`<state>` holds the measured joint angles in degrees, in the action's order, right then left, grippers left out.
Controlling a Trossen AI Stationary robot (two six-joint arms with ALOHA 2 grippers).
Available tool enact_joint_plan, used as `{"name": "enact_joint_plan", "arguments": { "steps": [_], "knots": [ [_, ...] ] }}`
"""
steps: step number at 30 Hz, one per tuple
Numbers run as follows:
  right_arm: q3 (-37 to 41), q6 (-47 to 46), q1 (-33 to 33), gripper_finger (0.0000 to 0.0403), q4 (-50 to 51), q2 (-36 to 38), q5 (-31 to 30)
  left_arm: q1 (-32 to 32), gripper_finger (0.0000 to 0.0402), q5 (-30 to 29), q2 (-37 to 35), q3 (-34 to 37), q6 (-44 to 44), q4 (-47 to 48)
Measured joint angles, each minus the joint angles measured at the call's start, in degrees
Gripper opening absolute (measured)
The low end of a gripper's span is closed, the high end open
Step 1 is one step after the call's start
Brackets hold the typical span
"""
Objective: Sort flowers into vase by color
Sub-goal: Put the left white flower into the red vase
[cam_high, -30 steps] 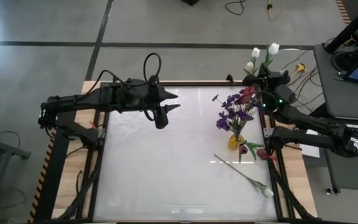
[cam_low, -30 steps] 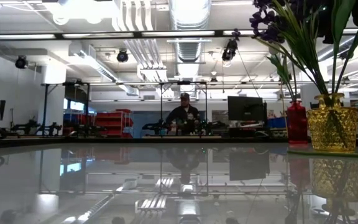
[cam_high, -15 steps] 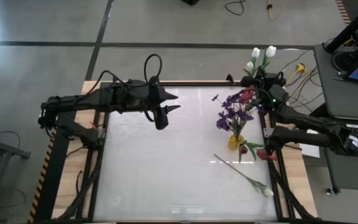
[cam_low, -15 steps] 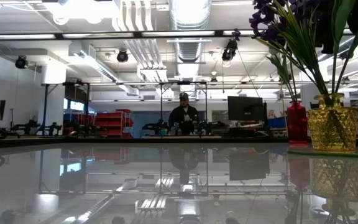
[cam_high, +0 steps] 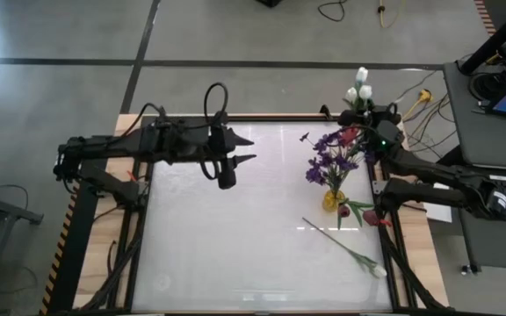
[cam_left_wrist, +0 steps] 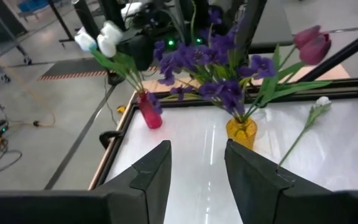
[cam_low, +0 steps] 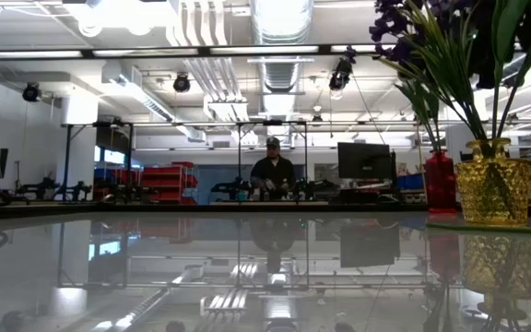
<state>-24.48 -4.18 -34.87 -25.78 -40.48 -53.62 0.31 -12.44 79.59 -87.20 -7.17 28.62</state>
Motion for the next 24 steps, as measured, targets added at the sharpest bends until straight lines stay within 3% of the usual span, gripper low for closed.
{"name": "enact_joint_plan", "arguments": {
  "steps": [7, 14, 16, 24],
  "knots": [
    [-8.27, -5.36, 0.0, 0.0166, 20.12, 3.09, 0.35, -0.02, 0.0115, -0.01, 0.0, 0.0, -1.15, -0.02],
    [-18.96, -6.76, 0.0, 0.0194, 35.51, 4.41, 9.55, -0.02, 0.0103, 0.0, 0.0, 0.0, -1.39, -0.5],
    [-21.73, -6.97, 0.0, 0.0203, 38.34, 4.05, 12.05, -0.02, 0.0102, 0.0, 0.0, 0.0, -1.39, -0.65],
    [-25.91, -8.24, -0.02, 0.024, 46.24, 1.33, 11.76, -0.06, 0.0102, 0.3, 0.0, 0.0, -1.37, -0.72]
  ]
}}
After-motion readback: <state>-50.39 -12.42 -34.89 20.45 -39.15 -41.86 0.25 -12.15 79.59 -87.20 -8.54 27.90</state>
